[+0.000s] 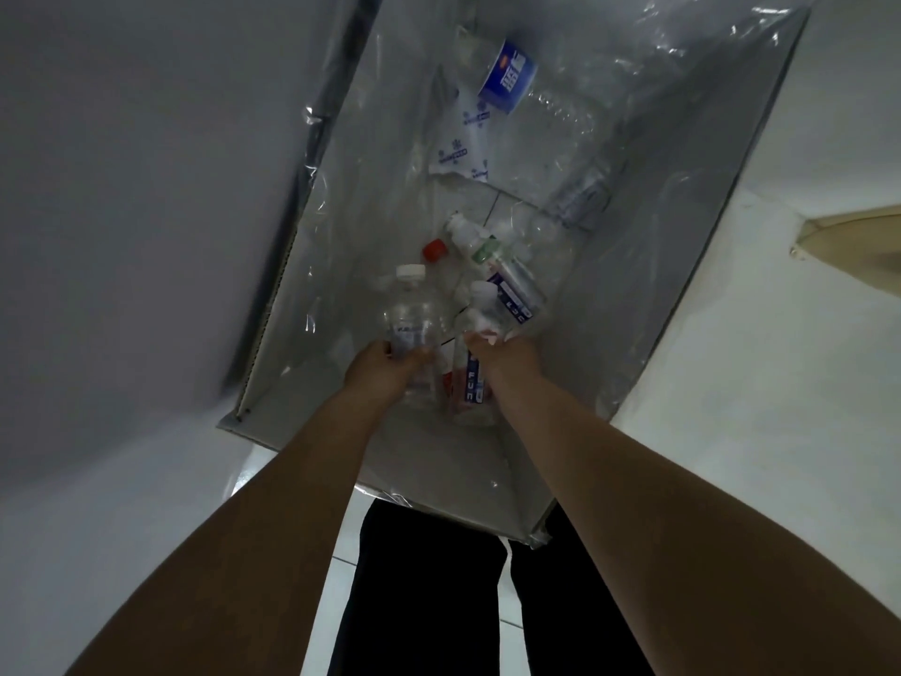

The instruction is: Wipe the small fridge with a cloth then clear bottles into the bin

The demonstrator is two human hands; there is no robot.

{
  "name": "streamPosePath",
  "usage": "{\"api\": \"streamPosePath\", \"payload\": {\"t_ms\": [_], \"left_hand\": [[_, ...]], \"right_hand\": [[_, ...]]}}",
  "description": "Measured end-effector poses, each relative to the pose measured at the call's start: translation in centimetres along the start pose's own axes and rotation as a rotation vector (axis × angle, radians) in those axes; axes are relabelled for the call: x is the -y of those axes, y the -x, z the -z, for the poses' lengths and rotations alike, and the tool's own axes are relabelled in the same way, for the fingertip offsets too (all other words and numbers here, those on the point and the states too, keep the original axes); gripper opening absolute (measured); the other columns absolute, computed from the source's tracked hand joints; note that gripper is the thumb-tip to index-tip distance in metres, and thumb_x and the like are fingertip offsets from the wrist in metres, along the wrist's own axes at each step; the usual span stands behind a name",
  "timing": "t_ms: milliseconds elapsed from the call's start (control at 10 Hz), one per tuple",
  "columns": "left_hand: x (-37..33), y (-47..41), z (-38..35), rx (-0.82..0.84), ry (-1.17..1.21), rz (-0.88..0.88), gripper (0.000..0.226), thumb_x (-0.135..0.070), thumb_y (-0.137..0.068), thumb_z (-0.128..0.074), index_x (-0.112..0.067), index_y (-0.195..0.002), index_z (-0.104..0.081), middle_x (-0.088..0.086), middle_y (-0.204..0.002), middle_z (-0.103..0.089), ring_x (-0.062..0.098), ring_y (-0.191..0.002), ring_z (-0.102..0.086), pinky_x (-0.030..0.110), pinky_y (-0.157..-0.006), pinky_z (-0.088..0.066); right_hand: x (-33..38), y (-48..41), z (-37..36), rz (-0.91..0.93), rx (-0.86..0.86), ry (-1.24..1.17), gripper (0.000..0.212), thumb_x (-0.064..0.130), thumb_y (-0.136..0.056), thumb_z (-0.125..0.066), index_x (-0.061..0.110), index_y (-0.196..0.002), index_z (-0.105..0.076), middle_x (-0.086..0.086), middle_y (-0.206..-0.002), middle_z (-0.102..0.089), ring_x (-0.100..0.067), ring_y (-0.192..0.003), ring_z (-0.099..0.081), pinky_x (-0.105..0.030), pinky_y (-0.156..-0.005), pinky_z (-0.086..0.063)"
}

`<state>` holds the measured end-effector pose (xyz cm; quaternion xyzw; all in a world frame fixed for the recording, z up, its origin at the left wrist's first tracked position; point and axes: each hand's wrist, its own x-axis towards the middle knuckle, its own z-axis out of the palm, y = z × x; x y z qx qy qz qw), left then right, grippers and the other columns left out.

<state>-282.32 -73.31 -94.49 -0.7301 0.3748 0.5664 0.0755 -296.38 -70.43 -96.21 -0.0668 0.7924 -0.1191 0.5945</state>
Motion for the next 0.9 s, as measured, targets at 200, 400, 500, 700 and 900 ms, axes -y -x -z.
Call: {"api": "streamPosePath", "payload": {"t_ms": [200, 400, 500, 700, 900], "left_hand": [[0.3, 0.2, 0.0, -0.049, 0.014, -0.015, 0.039, -0.035, -0.078, -0.071, -0.006, -0.103, -0.068, 0.018, -0.103, -0.068, 0.028, -0.099, -0.063, 0.036, -0.089, -0.048], [-0.9, 2.2, 1.0, -0.096, 0.004, -0.020, 0.041, -0.032, -0.083, -0.068, -0.001, -0.109, -0.064, 0.016, -0.107, -0.064, 0.027, -0.103, -0.061, 0.033, -0.088, -0.046], [-1.8, 3.8, 1.5, -0.092, 0.046, -0.040, 0.039, -0.036, -0.080, -0.069, -0.002, -0.099, -0.065, 0.007, -0.092, -0.062, 0.020, -0.089, -0.059, 0.028, -0.074, -0.046], [-4.2, 9.2, 3.3, -0.038, 0.145, -0.107, 0.052, -0.037, -0.074, -0.071, 0.000, -0.109, -0.063, 0.022, -0.108, -0.064, 0.030, -0.100, -0.061, 0.039, -0.087, -0.046], [-8.4, 16.0, 5.6, -0.082, 0.256, -0.201, 0.050, -0.021, -0.082, -0.069, -0.010, -0.126, -0.047, 0.004, -0.116, -0.060, 0.015, -0.097, -0.057, 0.022, -0.071, -0.044]], "right_hand": [[-0.9, -0.8, 0.1, 0.017, 0.004, -0.008, 0.056, 0.033, -0.087, -0.062, 0.002, -0.132, -0.046, -0.017, -0.128, -0.054, -0.032, -0.115, -0.054, -0.031, -0.086, -0.044], [-1.3, 1.6, 1.3, 0.120, -0.020, -0.035, 0.039, 0.029, -0.086, -0.064, 0.003, -0.113, -0.058, -0.006, -0.099, -0.065, -0.014, -0.078, -0.060, -0.012, -0.049, -0.042], [-1.1, 4.0, 2.1, 0.182, 0.008, -0.021, 0.026, 0.030, -0.087, -0.062, 0.012, -0.106, -0.064, -0.002, -0.099, -0.067, -0.016, -0.090, -0.062, -0.021, -0.065, -0.044], [1.0, 9.3, 5.4, 0.195, -0.083, -0.058, 0.039, 0.037, -0.083, -0.068, 0.014, -0.112, -0.059, 0.007, -0.102, -0.059, -0.009, -0.091, -0.055, -0.021, -0.071, -0.037], [4.1, 15.4, 8.5, 0.344, -0.142, -0.115, 0.041, 0.037, -0.083, -0.067, 0.006, -0.108, -0.055, -0.003, -0.105, -0.060, -0.017, -0.097, -0.056, -0.026, -0.081, -0.042]]}}
